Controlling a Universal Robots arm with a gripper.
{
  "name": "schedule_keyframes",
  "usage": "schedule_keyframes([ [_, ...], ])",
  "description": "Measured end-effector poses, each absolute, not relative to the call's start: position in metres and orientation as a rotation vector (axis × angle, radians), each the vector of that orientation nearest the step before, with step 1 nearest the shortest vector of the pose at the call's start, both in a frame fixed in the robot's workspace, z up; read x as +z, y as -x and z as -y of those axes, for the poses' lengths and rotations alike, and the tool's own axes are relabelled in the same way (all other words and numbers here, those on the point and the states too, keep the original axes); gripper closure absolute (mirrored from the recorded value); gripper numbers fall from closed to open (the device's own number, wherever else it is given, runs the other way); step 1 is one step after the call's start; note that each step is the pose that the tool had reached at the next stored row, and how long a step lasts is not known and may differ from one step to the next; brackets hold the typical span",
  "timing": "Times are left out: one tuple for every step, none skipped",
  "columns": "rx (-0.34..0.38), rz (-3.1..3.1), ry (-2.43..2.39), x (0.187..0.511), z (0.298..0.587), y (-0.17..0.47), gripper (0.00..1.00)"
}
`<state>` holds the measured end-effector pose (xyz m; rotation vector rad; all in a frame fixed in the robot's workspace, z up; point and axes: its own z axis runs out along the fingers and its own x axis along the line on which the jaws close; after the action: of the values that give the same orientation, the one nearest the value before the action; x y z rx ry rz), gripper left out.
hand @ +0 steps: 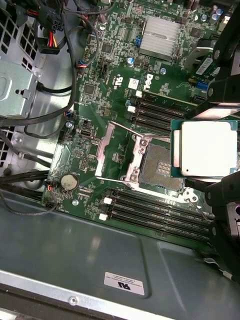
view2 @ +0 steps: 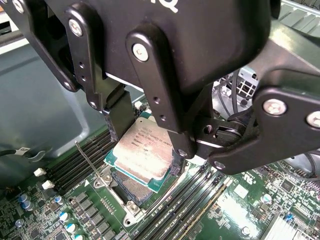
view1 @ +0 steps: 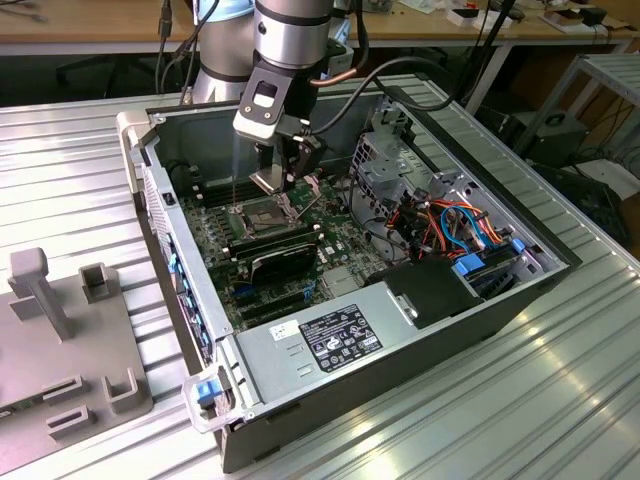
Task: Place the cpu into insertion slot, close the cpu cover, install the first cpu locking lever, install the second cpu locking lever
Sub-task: 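Place the cpu into insertion slot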
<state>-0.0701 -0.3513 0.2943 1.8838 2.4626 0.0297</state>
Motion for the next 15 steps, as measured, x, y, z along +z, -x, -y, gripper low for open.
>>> schedule_keyframes([
  [0.03,-2.463,-1.884,0.2942,0.3513,0.0701,0.45],
  [0.03,-2.463,-1.884,0.2942,0.3513,0.0701,0.45],
  [0.03,-2.463,-1.884,0.2942,0.3513,0.0702,0.45],
  [0.03,-2.463,-1.884,0.2941,0.3513,0.0702,0.45],
  [0.03,-2.463,-1.884,0.2941,0.3513,0.0701,0.45],
  [0.03,-2.463,-1.884,0.2941,0.3513,0.0701,0.45],
  [0.03,-2.461,-1.885,0.294,0.3513,0.0701,0.45],
  [0.03,-2.45,-1.9,0.2936,0.351,0.0701,0.45],
  [0.029,-2.429,-1.927,0.2934,0.351,0.0701,0.45],
  [0.028,-2.417,-1.941,0.2932,0.351,0.0699,0.45],
  [0.028,-2.408,-1.953,0.2931,0.351,0.0697,0.45],
  [0.028,-2.39,-1.974,0.2925,0.3509,0.0693,0.45],
  [0.027,-2.374,-1.993,0.2909,0.3509,0.0693,0.45],
  [0.026,-2.35,-2.021,0.287,0.3508,0.0692,0.45],
  [0.025,-2.331,-2.043,0.2847,0.3508,0.0692,0.45],
])
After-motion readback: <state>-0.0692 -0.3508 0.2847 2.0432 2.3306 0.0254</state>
